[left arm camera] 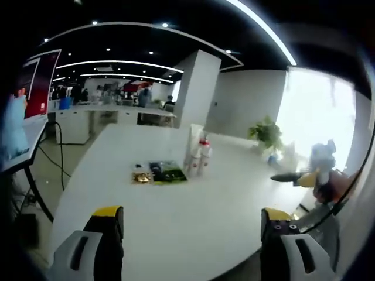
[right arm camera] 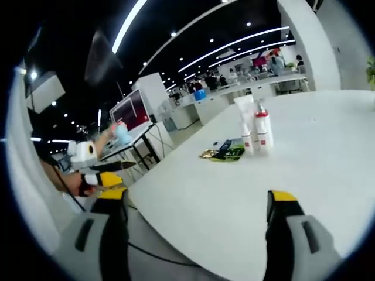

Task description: Arrange the skincare products in the storage area until every visible bottle or jar stands upright without overlapping.

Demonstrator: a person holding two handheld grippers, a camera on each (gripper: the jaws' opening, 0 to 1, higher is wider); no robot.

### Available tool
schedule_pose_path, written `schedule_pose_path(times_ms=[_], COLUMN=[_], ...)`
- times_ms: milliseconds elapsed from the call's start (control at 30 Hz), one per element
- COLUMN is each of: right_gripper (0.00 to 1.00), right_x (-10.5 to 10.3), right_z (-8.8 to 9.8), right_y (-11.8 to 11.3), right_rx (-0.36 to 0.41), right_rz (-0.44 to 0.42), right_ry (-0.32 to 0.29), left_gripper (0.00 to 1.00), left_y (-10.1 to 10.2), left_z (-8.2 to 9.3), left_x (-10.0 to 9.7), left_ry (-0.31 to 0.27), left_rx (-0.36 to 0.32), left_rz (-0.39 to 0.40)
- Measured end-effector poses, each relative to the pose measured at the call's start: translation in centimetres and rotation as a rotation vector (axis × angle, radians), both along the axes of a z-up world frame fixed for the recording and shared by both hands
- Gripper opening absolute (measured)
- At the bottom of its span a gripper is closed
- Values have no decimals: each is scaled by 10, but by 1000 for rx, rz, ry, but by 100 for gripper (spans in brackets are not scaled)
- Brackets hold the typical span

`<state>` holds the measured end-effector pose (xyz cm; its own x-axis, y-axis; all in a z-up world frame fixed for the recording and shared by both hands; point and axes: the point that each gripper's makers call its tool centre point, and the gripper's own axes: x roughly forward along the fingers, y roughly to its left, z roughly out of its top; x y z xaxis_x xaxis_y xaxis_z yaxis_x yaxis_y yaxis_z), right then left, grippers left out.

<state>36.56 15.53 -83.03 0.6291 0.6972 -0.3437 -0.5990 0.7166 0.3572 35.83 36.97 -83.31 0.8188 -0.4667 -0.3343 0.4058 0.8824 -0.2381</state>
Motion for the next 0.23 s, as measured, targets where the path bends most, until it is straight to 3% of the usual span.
schedule_pose_path(times_ms=[233], right_gripper=[100], right_x=[-3], right_z=[-3], right_y=[4], right_rx=[-22], right_rz=[18], right_ry=[-5], left_gripper=[100], left_y=[-4], left_z=[-2], left_x=[-1], left_ry=[2], left_rx=[12], left_rz=[-16])
